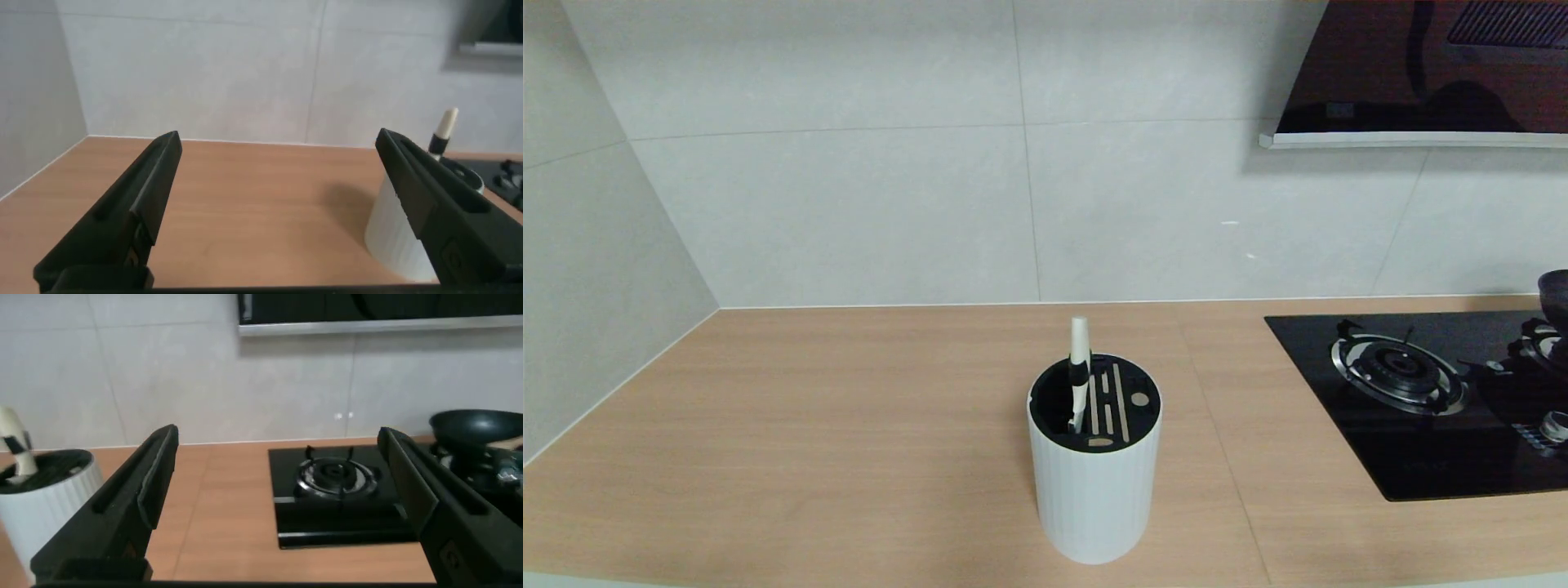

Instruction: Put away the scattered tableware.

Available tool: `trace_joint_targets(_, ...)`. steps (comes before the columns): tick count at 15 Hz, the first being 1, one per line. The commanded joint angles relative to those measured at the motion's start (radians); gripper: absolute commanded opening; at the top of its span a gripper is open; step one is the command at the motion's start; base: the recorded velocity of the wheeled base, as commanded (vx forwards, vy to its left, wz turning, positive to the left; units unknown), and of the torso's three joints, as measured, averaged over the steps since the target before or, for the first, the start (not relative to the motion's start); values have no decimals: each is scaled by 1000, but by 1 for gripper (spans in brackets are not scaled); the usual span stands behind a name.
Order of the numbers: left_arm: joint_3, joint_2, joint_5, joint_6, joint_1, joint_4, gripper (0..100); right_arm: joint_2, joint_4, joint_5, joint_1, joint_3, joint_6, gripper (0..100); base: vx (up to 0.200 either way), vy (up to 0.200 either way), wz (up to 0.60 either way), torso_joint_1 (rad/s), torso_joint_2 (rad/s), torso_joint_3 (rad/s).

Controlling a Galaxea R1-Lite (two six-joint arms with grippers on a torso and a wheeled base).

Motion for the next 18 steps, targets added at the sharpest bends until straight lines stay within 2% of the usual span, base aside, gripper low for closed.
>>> trace_joint_targets(1,106,-31,17,2,14,-14,100,-13,-7,3,-1,103,-2,100,0,0,0,0,0,0)
trace_joint_targets(3,225,-31,16,18,14,-78,100,-13,-58,3,-1,221,-5,100,0,0,0,0,0,0)
trace_joint_targets(4,312,-30,5,55,14,-126,100,-13,-111,5,-1,278,-42,100,0,0,0,0,0,0)
trace_joint_targets(5,347,-31,2,104,14,-123,100,-13,-139,10,-1,316,-65,100,0,0,0,0,0,0)
trace_joint_targets(6,347,-31,3,115,14,-63,100,-13,-113,31,-1,319,-74,100,0,0,0,0,0,0)
trace_joint_targets(8,347,-31,0,100,14,-71,100,-13,-41,51,-1,319,-65,100,0,0,0,0,0,0)
trace_joint_targets(11,347,-30,2,69,14,-69,100,-13,-27,71,-1,319,-28,100,0,0,0,0,0,0)
trace_joint_targets(18,347,-31,2,72,14,-71,100,-13,-27,89,-1,319,-28,100,0,0,0,0,0,0)
